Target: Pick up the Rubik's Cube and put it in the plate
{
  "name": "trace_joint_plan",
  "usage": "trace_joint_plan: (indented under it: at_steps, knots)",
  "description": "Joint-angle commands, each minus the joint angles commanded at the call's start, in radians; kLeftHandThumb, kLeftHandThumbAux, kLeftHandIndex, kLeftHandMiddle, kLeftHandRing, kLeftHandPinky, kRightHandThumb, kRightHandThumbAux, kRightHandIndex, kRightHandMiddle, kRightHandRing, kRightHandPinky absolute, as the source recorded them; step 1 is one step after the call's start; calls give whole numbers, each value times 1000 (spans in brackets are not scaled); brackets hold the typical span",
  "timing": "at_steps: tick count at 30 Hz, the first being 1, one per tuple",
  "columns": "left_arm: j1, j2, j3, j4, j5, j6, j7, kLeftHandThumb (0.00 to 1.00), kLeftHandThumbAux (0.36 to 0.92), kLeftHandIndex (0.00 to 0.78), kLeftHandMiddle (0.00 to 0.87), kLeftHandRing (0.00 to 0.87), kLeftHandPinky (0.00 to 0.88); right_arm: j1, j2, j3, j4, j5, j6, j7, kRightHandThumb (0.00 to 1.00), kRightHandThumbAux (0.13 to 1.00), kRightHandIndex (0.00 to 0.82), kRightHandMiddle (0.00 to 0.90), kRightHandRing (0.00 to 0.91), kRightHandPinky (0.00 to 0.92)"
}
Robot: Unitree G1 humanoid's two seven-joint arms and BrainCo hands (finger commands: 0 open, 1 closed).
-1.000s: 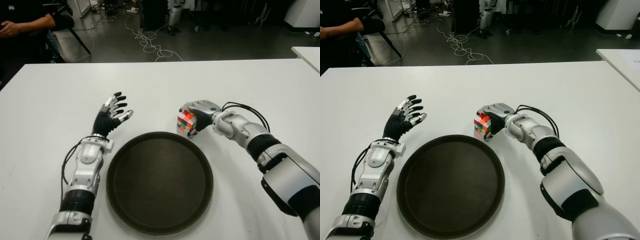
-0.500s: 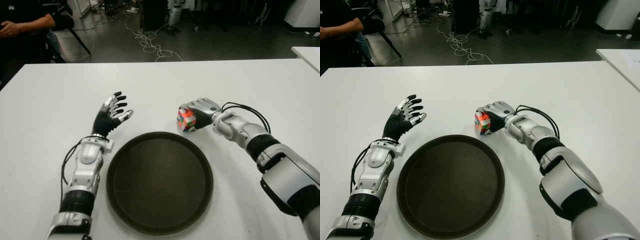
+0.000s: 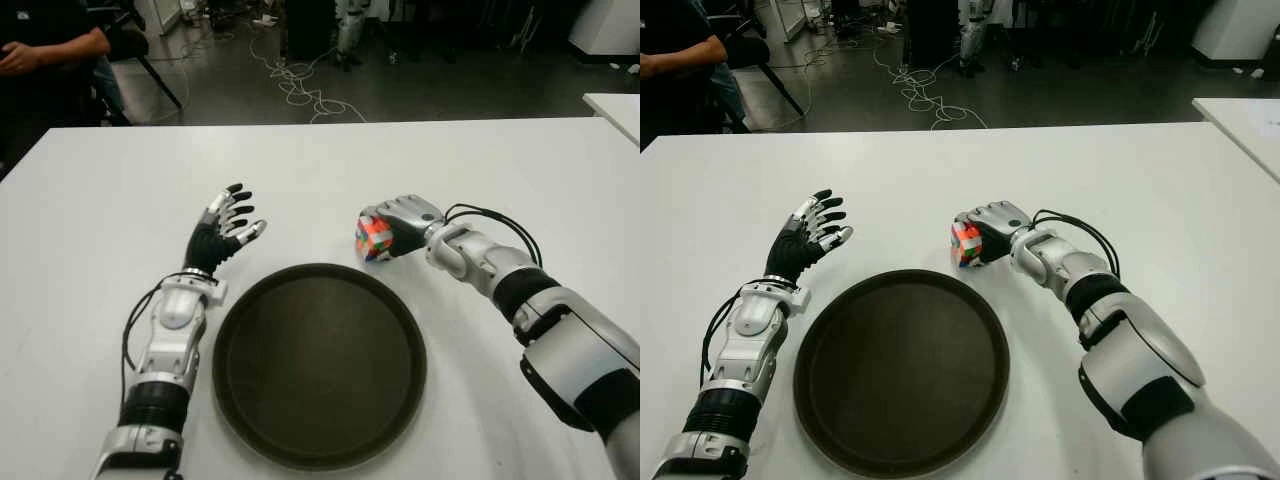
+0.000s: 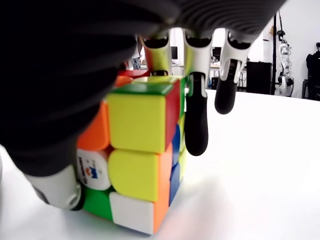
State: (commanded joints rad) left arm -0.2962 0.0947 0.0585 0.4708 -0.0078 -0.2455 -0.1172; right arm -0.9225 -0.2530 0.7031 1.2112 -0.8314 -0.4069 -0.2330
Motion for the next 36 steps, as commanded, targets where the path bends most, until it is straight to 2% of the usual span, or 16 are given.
trace_joint_plan:
  at_steps: [11,18,29,32,36]
  knots:
    - [1,2,0,0,-1,-4,-4,119,758,95,178,185,192,7,1,-10,-3,8,-4,-30,830,692,391,476,427,415]
    - [2,5,-2,1,4,-6,-4,116,738,103,180,186,195,6,2,-13,-4,11,-6,-23,832,691,406,461,409,394]
    - [2,7,-6,1,20,-13,5,115,753,106,183,189,193,7,-1,-14,-3,7,-12,-49,832,690,415,454,397,375]
    - [1,6,-6,4,23,-15,7,108,748,103,181,190,194,5,-6,-15,-7,6,-12,-60,832,690,417,452,393,368]
    - [0,6,-5,7,21,-14,4,97,742,100,177,189,202,1,-46,-39,-105,16,-23,-75,832,690,420,450,387,359]
